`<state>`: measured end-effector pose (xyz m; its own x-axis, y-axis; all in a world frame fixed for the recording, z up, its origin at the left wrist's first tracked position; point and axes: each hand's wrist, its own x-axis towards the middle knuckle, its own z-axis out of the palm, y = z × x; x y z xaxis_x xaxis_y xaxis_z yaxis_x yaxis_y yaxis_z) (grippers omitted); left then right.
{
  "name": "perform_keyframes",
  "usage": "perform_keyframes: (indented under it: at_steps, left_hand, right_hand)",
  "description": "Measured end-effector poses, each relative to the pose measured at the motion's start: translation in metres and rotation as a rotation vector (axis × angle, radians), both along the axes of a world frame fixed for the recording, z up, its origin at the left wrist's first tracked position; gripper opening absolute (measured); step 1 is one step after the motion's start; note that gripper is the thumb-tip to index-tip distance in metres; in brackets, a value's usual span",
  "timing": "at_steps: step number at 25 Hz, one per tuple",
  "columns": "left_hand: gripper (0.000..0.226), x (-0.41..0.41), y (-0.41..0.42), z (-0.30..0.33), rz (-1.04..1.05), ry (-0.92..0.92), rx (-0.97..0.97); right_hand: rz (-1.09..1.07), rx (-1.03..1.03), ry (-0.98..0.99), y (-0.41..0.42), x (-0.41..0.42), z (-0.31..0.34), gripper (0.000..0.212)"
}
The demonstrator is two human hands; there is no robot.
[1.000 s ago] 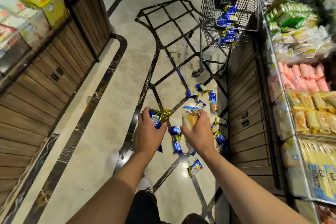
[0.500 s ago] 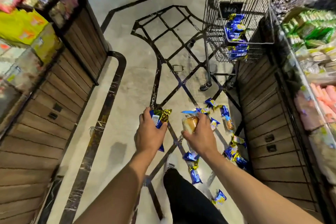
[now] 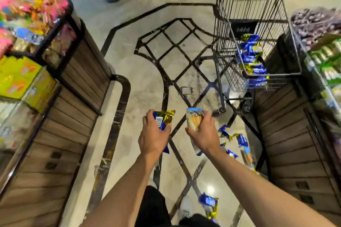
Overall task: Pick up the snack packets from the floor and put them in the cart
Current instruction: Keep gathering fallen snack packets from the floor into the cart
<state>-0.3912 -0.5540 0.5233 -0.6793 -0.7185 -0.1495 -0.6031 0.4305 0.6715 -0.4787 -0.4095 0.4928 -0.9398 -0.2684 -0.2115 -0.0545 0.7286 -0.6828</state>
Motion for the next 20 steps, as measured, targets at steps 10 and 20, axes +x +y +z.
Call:
perform_keyframes:
  at_steps: [10, 20]
  left_hand:
    - [0.077, -0.208, -0.151, -0.01, -0.144, 0.011, 0.047]
    - [0.074, -0.421, -0.203, -0.007, -0.322, 0.021, 0.014]
  right_hand:
    - [-0.264, -0.03, 0.032, -0.143, -0.183, 0.004, 0.084]
    - [-0.437, -0.019, 0.055, -0.189, -0.367, 0.012, 0.088]
